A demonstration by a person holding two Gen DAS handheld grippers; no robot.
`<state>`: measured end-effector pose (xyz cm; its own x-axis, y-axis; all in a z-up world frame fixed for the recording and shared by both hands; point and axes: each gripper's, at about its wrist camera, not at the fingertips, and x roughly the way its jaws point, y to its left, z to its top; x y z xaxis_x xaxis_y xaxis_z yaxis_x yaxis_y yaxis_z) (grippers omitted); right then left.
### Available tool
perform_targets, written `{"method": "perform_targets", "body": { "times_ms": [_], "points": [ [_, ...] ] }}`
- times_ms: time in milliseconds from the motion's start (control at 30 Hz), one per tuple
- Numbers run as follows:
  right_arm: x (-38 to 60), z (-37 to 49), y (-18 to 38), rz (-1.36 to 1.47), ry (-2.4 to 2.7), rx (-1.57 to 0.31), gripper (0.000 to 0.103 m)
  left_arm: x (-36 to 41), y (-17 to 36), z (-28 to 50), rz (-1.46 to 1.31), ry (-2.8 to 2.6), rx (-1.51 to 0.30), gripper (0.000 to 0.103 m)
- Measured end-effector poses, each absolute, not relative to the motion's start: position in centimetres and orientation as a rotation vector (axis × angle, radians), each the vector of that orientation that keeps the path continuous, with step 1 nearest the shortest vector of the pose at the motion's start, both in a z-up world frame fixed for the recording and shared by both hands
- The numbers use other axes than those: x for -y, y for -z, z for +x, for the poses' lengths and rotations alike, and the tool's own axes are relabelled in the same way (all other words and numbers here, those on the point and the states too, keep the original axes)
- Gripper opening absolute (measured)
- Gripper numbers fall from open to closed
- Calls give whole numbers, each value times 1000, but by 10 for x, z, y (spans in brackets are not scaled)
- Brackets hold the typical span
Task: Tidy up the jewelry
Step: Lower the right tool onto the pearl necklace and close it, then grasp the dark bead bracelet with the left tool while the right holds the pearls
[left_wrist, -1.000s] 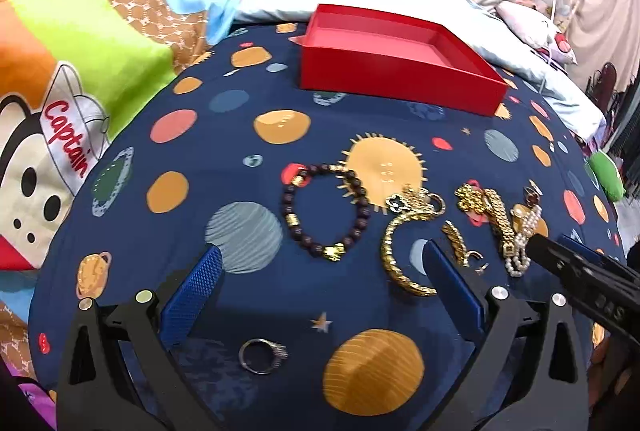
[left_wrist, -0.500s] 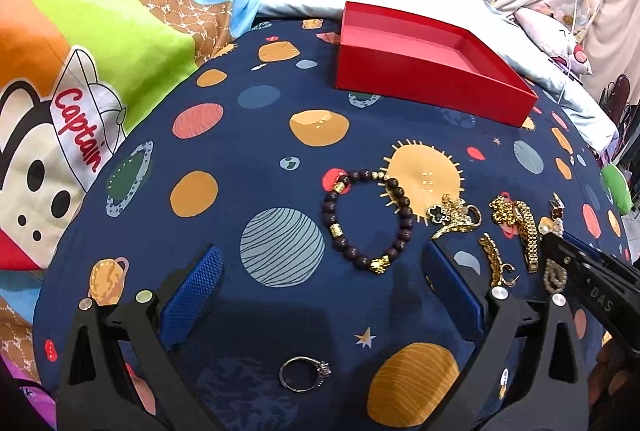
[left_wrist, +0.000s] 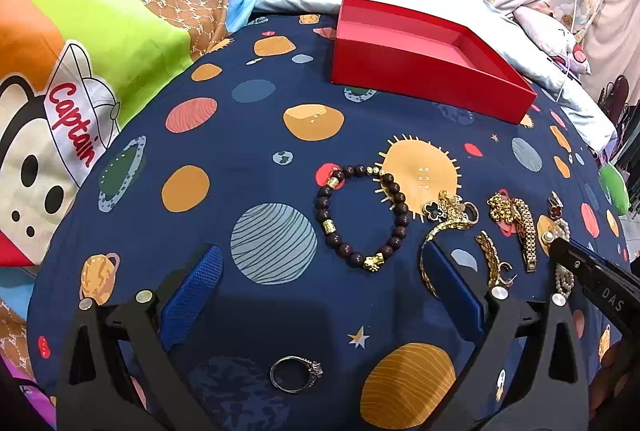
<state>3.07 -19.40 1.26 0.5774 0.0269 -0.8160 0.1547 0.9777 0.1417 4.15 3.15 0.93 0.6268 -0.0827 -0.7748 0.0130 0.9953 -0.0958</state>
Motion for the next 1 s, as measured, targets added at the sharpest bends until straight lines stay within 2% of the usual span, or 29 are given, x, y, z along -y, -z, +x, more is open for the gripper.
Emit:
{"method": "perform_targets", "body": {
  "times_ms": [100, 333, 400, 433, 600, 833, 933, 1000],
  "points": [
    [192, 31, -13, 193, 65, -955, 13, -30, -9, 41, -83, 63, -893, 98],
    [195, 25, -11, 206, 53, -920, 13, -29, -7, 45, -85, 70, -904, 97],
    [194, 23, -11, 197, 51, -907, 13, -29, -5, 49, -84, 69, -911, 95],
    [194, 22, -10, 193, 50, -900, 13, -28, -4, 51, -84, 72, -916, 91],
    [194, 19, -9, 192, 44, -875, 14, -25, -1, 60, -61, 50, -912, 90],
    [197, 20, -8, 209, 37, -873, 14, -33, -6, 66, -108, 56, -895, 75],
    [197, 19, -8, 210, 37, -873, 14, -36, -4, 71, -82, 31, -896, 65],
    [197, 19, -8, 211, 37, -872, 14, -35, -4, 73, -58, 27, -897, 63]
  ]
}}
